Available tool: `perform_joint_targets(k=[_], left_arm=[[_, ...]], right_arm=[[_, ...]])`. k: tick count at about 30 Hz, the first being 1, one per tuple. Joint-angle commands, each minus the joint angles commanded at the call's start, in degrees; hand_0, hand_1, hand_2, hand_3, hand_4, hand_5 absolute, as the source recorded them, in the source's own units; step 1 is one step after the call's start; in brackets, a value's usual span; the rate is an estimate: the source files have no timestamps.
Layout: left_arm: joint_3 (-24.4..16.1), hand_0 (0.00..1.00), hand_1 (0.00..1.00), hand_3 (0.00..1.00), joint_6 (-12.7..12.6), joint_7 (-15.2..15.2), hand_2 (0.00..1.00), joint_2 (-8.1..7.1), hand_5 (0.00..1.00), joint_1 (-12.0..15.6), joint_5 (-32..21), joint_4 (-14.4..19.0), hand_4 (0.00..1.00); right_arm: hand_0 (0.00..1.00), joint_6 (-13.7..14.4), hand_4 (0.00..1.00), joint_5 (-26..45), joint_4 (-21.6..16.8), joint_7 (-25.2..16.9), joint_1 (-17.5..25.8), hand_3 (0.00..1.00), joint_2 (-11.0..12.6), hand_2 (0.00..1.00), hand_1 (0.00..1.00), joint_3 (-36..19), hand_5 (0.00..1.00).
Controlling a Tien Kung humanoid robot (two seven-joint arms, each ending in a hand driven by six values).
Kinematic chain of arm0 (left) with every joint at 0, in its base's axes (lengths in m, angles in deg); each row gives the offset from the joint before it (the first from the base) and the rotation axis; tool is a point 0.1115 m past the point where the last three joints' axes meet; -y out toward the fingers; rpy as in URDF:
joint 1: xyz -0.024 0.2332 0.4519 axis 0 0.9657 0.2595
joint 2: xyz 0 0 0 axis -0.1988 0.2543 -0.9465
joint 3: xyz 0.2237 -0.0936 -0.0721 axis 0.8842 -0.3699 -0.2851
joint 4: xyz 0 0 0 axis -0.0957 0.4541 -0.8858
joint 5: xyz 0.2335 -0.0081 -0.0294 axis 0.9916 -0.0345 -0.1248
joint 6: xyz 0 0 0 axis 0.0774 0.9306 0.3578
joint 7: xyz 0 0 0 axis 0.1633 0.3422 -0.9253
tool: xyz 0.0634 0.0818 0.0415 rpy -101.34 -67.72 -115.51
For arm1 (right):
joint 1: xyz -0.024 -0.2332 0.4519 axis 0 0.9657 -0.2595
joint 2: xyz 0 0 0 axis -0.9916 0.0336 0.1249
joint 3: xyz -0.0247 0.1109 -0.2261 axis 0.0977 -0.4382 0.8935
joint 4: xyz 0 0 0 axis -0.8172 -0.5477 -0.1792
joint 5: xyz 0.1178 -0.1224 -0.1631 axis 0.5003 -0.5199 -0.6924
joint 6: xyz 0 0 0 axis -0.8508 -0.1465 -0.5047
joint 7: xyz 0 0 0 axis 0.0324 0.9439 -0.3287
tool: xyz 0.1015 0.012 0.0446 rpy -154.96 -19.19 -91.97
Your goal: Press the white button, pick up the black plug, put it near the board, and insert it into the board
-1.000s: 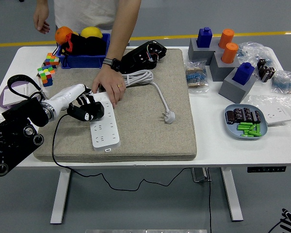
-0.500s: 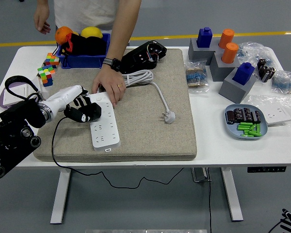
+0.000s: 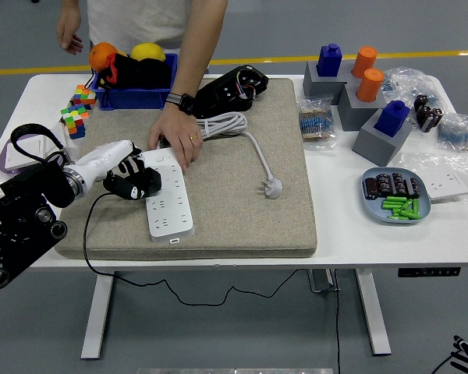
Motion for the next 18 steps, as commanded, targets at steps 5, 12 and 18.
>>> perform_joint_targets(k=[5, 12, 18], left_arm=[[0.0, 0.489, 0.493, 0.47, 0.0, -0.9, 0.452, 0.17, 0.002, -0.6, 1.0, 0.1, 0.744], [0.2, 0.487, 0.49, 0.469, 0.3, -1.9, 0.45, 0.39, 0.002, -1.1, 1.1, 0.0, 0.743], [1.0, 0.483, 0.488, 0.467, 1.0, -3.6, 0.448, 0.62, 0.002, -1.9, 1.4, 0.3, 0.743]], right_arm=[[0.798, 0.0, 0.727, 0.2, -0.1, -0.1, -0.1, 0.641, 0.0, 0.695, 0.72, 0.2, 0.47], [0.798, 0.0, 0.727, 0.0, 0.1, 0.0, 0.0, 0.641, 0.0, 0.695, 0.72, -0.1, 0.469], [0.797, 0.1, 0.727, 0.2, -0.1, -0.1, -0.2, 0.642, 0.0, 0.695, 0.72, 0.2, 0.469]])
